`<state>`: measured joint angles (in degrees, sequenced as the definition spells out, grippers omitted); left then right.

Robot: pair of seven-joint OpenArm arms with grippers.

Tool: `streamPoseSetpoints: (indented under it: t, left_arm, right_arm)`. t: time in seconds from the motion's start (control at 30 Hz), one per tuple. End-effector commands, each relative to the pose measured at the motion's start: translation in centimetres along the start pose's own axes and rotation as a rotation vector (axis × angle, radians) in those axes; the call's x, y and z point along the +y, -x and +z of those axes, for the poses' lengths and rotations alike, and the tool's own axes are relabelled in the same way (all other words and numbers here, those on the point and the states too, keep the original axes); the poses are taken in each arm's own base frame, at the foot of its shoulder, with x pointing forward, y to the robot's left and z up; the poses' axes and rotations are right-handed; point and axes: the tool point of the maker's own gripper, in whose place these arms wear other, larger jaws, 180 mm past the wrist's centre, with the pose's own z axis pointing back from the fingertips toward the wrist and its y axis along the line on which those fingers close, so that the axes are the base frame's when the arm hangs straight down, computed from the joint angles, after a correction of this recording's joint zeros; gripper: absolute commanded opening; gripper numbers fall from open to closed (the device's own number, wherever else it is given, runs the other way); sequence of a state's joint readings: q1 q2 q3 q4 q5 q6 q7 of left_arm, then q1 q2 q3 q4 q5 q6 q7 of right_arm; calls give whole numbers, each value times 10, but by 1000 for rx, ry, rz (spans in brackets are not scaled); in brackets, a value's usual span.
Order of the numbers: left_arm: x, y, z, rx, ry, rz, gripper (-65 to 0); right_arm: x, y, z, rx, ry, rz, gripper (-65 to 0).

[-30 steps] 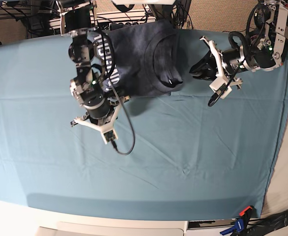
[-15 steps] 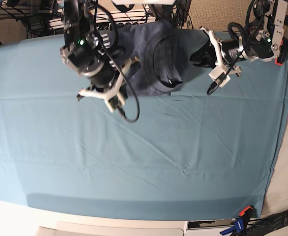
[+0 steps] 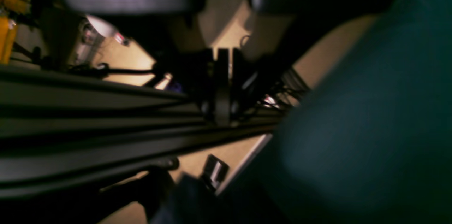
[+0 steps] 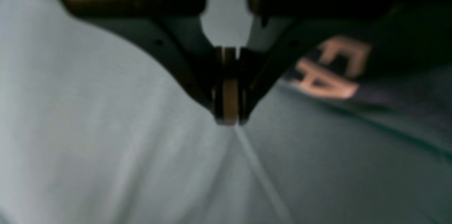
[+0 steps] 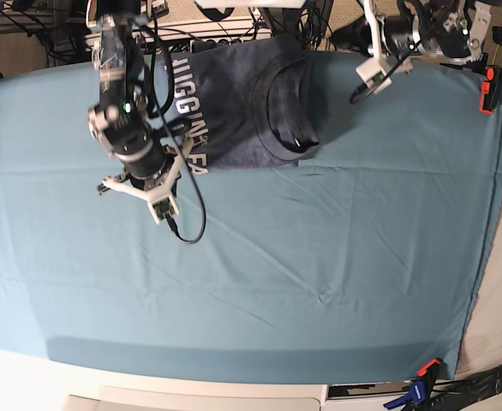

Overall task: Fold the T-shirt properly
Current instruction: 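Release the folded end with the right gripper and raise both grippers, then lower both grippers onto the folded shirt's edges and pinch them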

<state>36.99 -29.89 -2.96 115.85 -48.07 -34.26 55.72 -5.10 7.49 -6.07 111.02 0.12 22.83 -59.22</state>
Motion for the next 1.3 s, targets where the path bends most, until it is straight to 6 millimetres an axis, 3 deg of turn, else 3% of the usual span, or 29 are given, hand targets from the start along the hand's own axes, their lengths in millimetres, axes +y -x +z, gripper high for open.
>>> streamPoseSetpoints:
  t: [0.0, 0.17, 0.4, 0.63, 0.93, 1.27]
  left_arm:
    - [-7, -7, 3, -29, 18, -14, -650]
    - [-18, -13, -2, -47, 56, -30, -650]
    - [-43, -31, -35, -33, 111, -189, -650]
    - [-60, -50, -50, -11, 212, -360, -650]
    - [-79, -47, -49, 31, 353, -511, -650]
    - [-66, -77, -62, 0, 260, -775, -650]
  right_arm:
    - [-5, -17, -5, -46, -1, 4, -650]
    - [-3, -33, -38, -23, -37, 36, -650]
    - [3, -52, -61, -7, -72, 78, -650]
    - [3, -45, -65, 17, -77, 77, -650]
    - [6, -42, -65, 19, -82, 75, -650]
    - [13, -32, -65, 38, -100, 68, -650]
